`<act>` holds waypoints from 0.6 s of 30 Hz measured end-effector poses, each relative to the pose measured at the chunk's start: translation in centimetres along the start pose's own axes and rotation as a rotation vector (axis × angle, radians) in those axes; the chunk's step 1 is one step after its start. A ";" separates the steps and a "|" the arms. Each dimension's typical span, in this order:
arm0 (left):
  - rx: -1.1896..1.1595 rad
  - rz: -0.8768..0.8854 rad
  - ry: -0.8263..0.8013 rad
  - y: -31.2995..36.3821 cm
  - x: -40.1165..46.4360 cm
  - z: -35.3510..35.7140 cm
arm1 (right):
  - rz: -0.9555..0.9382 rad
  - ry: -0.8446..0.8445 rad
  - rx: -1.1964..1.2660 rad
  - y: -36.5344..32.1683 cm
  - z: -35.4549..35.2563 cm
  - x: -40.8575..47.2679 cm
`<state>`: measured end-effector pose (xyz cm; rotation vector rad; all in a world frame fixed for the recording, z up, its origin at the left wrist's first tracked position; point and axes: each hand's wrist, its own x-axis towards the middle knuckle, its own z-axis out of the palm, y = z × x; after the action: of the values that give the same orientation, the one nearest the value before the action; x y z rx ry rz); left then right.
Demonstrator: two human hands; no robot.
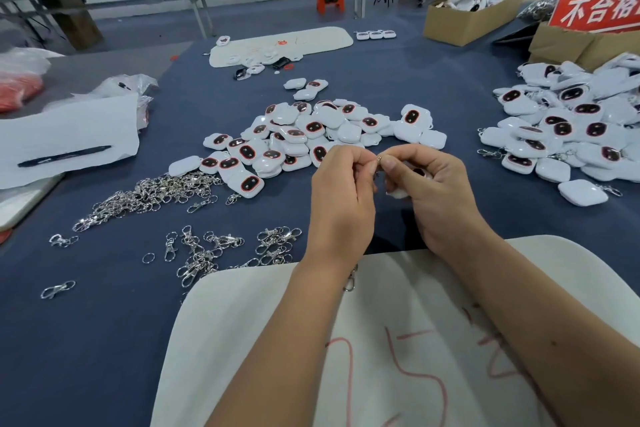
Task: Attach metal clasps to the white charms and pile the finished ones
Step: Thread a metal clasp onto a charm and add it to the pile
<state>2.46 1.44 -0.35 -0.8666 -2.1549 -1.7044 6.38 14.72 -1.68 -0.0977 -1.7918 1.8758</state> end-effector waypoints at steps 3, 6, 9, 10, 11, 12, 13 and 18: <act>0.086 0.045 -0.005 -0.2 0.1 -0.4 | -0.013 -0.007 -0.048 0.1 0.1 -0.1; 0.175 0.059 -0.032 -0.6 0.4 -0.9 | 0.027 0.077 -0.112 0.5 0.1 0.3; 0.262 0.048 -0.104 -1.2 0.5 -1.2 | 0.153 0.211 -0.017 0.6 -0.1 0.7; 0.274 0.044 -0.131 -1.4 0.5 -1.2 | 0.175 0.250 -0.004 0.6 -0.1 0.8; 0.281 0.044 -0.158 -1.5 0.4 -1.2 | 0.183 0.279 -0.002 0.6 -0.1 0.8; 0.280 0.044 -0.186 -1.6 0.4 -1.1 | 0.180 0.298 -0.001 0.5 -0.2 0.8; 0.274 0.039 -0.215 -1.6 0.3 -1.0 | 0.170 0.305 0.001 0.5 -0.2 0.8; 0.249 0.020 -0.341 -1.4 0.2 -0.5 | 0.090 0.320 -0.110 0.5 0.0 0.6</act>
<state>1.43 0.83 -1.21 -1.1688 -2.4957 -1.3143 5.74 14.99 -1.94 -0.4978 -1.6884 1.7066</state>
